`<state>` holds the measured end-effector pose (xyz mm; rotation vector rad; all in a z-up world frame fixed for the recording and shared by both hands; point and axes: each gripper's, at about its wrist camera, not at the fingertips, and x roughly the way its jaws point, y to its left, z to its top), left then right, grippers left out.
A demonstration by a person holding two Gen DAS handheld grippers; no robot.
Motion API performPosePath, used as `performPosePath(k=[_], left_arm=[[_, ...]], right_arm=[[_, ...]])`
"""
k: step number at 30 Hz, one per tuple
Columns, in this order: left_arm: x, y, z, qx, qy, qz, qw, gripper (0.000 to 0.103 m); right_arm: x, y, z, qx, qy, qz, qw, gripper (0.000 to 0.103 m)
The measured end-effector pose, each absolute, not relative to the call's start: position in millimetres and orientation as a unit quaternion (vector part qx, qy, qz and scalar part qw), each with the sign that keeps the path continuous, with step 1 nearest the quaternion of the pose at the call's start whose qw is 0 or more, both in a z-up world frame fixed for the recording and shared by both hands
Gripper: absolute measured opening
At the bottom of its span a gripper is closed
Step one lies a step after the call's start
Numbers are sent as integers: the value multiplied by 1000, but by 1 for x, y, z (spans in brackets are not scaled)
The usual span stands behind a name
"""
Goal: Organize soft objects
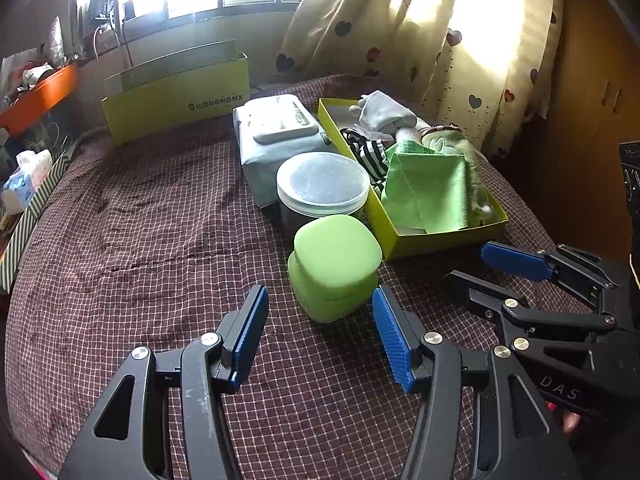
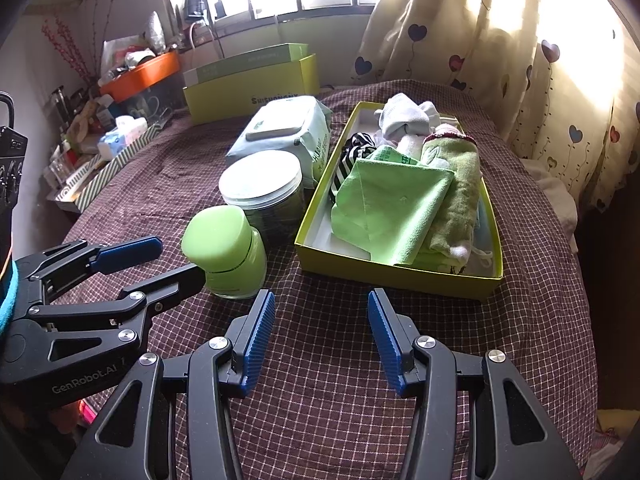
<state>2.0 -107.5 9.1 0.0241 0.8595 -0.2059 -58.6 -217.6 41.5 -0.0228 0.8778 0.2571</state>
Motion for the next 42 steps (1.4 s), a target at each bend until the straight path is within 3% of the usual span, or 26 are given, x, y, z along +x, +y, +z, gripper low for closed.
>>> performPosePath(k=[42], left_arm=[[6,-111,4,8,426,-106,899,55]], right_arm=[[-57,-224,38,-11,425,120,897,48]])
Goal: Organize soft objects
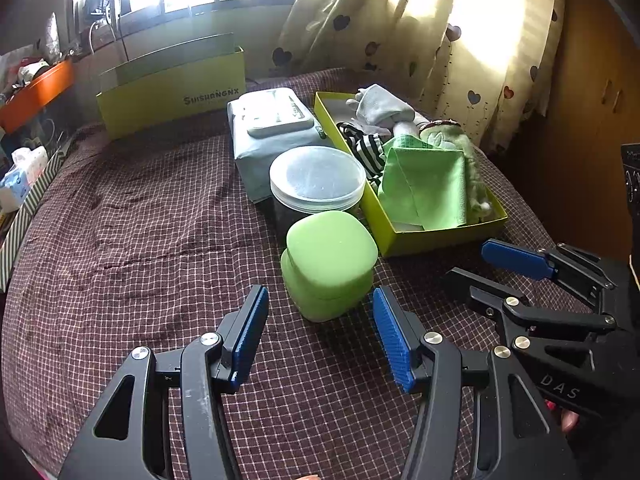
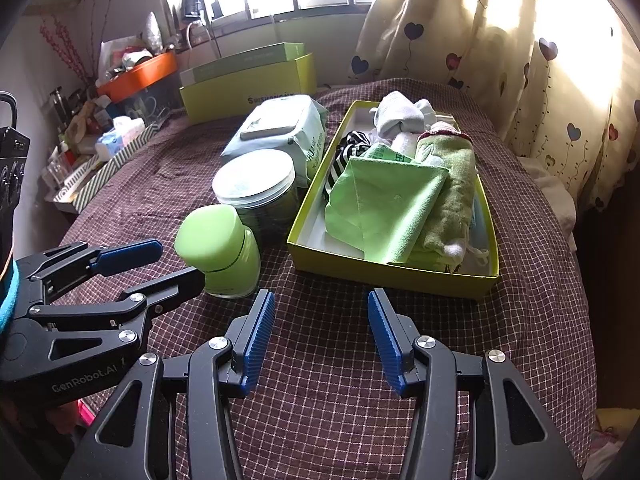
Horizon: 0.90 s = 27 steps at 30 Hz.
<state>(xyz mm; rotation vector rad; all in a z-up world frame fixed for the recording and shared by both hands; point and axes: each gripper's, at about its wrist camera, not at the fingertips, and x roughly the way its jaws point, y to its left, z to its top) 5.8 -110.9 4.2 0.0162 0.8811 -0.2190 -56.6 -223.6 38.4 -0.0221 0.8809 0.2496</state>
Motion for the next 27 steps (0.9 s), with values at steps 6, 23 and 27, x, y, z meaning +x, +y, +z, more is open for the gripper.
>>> performPosePath(k=[6,23,27], left_arm=[[5,-113,3,12,429,-109,897,55],[5,-112,5,13,427,-107,898,55],[5,-113,5,18,427,-103,898,55]], right_arm=[[-56,-224,38,-11,425,120,897,48],[-57,-224,38,-11,426,120,897,48],[-57,-224,38,-11,426,120,897,48]])
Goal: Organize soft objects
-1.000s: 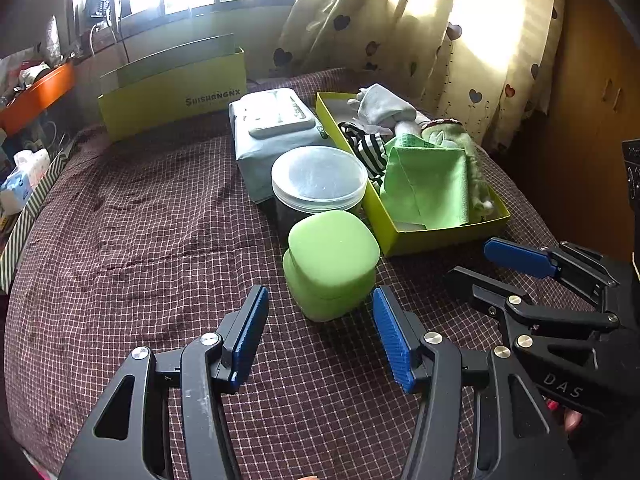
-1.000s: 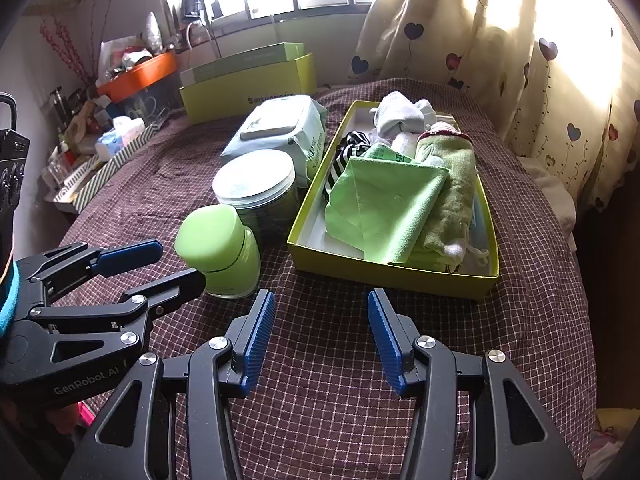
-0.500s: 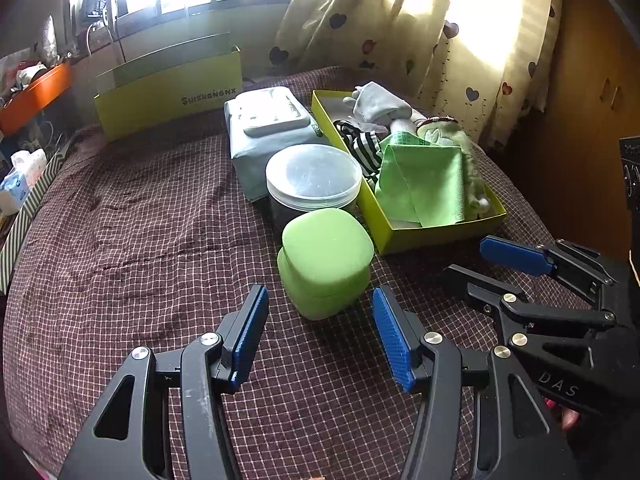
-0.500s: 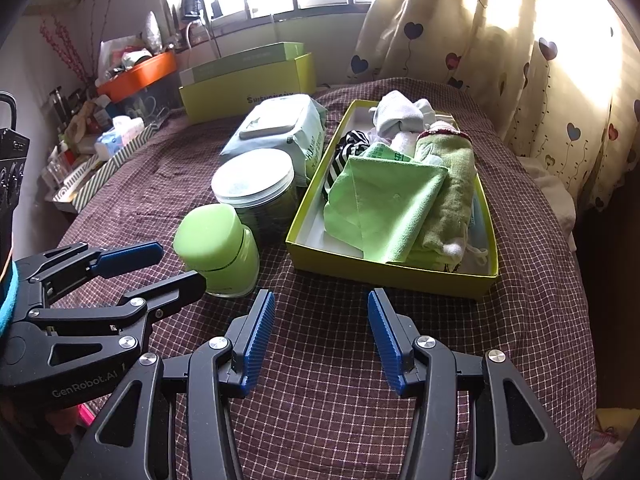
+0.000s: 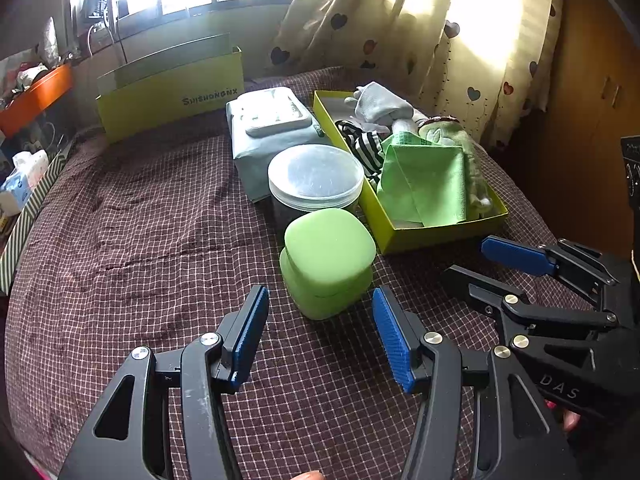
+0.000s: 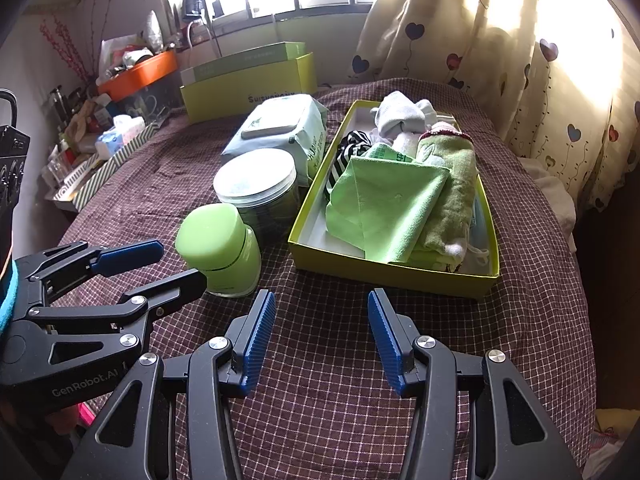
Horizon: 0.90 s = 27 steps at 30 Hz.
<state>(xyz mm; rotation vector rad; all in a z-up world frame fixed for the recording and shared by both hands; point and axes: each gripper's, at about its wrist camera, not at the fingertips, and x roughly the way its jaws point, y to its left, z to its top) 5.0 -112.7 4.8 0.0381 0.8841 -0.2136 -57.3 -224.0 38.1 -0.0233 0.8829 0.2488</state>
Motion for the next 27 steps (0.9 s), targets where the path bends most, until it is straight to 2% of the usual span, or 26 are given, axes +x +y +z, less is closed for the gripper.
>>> performPosePath(k=[27], left_arm=[[5,-115,4,20,428,-109,897,55]], right_arm=[[-58,-225,38,-11,427,119,896,48]])
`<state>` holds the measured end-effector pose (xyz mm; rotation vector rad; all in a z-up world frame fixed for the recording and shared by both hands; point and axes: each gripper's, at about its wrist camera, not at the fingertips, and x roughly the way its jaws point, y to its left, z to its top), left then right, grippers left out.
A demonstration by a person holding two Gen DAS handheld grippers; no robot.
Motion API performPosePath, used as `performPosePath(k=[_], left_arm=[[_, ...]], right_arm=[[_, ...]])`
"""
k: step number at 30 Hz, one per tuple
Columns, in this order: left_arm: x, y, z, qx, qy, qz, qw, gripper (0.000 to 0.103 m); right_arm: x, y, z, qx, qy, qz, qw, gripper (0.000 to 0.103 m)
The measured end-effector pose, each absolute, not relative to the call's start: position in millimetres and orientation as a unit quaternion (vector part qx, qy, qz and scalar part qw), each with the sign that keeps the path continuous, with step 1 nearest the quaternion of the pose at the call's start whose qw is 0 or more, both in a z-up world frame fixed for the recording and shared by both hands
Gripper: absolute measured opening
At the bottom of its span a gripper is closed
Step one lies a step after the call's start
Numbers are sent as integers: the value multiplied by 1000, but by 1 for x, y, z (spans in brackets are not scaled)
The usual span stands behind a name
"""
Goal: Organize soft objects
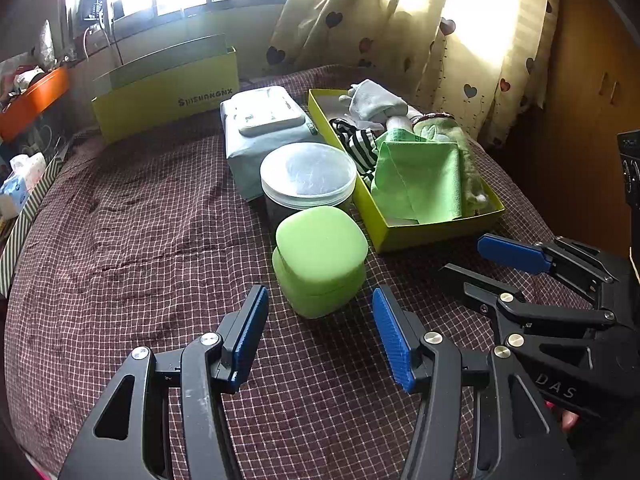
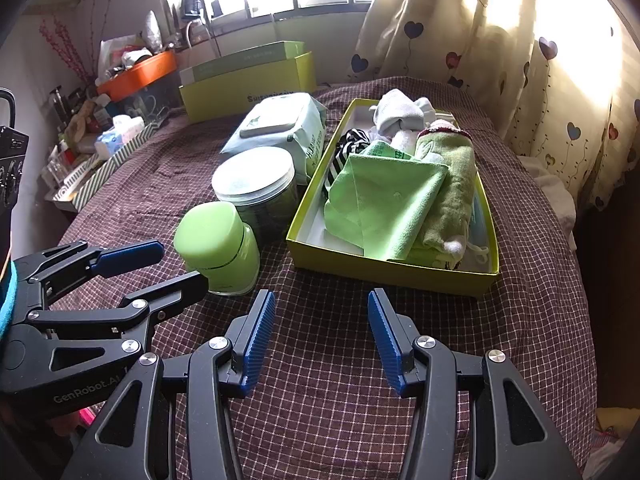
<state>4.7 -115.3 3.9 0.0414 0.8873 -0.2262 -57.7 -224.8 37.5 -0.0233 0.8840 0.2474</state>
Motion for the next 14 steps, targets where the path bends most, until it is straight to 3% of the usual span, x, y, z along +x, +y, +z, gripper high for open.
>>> performPosePath(k=[14], left_arm=[[4,-115,3,19,429,-113,896,55]], right_arm=[[-59,-227,38,-10,426,118,897,48]])
